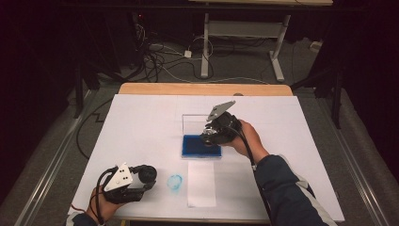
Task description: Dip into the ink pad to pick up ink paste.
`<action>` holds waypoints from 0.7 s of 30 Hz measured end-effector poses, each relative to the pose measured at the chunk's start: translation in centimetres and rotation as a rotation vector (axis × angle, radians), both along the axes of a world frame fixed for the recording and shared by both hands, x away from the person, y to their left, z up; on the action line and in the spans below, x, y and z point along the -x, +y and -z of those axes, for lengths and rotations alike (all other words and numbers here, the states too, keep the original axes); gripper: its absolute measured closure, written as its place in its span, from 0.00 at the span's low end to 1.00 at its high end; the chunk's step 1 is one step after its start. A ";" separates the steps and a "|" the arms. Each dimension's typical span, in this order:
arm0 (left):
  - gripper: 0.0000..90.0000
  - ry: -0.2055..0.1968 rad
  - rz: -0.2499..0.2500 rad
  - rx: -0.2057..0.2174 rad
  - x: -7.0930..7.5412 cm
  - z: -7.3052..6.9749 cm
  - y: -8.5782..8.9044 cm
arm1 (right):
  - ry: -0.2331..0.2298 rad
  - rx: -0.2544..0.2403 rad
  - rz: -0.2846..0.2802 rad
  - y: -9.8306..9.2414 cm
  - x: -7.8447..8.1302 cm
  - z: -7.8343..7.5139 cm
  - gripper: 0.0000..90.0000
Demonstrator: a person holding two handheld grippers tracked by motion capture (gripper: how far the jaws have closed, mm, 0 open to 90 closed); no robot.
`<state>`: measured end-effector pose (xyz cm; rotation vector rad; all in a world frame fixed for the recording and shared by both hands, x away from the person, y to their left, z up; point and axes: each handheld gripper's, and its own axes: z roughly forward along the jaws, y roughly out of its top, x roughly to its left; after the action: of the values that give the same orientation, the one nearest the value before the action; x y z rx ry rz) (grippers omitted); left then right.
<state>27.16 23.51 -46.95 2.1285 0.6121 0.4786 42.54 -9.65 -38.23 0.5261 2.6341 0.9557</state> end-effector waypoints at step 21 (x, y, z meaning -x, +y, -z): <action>0.40 0.008 0.002 -0.002 -0.1 0.1 -0.1 | 0.084 0.014 0.039 1.3 -1.5 3.8 0.63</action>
<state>27.27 23.44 -47.09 2.1340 0.6142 0.4697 44.09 -8.33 -42.04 0.6255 2.6918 0.9220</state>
